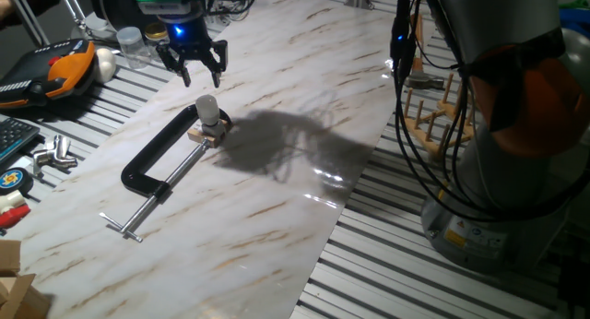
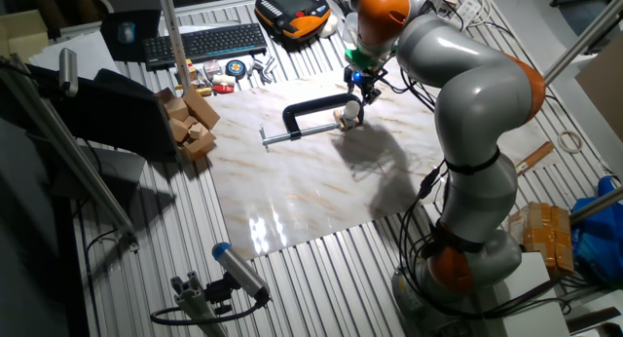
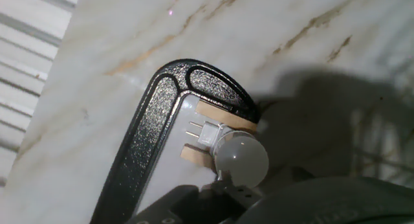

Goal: Take out the light bulb by rotating it

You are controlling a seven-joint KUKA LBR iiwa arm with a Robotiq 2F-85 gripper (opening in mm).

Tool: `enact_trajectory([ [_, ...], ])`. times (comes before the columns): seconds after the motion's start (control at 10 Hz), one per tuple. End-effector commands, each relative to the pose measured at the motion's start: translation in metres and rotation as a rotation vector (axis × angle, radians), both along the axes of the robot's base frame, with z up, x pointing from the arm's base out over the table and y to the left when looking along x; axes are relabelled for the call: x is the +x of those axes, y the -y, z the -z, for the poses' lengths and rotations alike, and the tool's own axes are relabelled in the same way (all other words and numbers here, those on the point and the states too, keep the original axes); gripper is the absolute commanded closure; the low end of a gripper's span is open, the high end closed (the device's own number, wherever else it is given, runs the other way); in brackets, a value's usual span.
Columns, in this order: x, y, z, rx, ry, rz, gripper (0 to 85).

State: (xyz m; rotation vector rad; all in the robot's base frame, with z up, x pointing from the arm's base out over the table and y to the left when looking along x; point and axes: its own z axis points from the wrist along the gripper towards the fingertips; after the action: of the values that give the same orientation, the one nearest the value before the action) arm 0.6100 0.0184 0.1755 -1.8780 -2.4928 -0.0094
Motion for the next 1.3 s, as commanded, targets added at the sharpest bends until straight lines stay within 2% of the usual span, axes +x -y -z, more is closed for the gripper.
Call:
enact_trajectory([
  [0.0,0.0001,-0.0002,0.0005,0.002,0.001,0.564,0.0],
  [0.1,-0.0004,-0.0002,-0.0003,0.000,-0.004,0.612,0.0],
  [0.5,0.0000,-0.0001,-0.0003,-0.006,0.006,0.781,0.0],
  [0.6,-0.0001,0.0001,-0.0005,-0.006,0.008,0.801,17.0],
  [0.7,0.0001,0.0001,-0.0001,-0.007,-0.001,0.823,17.0],
  [0.8,-0.0002,0.0001,-0.0002,-0.008,0.000,0.865,0.0],
  [1.2,-0.0007,0.0006,0.0000,-0.013,0.017,0.974,0.0],
])
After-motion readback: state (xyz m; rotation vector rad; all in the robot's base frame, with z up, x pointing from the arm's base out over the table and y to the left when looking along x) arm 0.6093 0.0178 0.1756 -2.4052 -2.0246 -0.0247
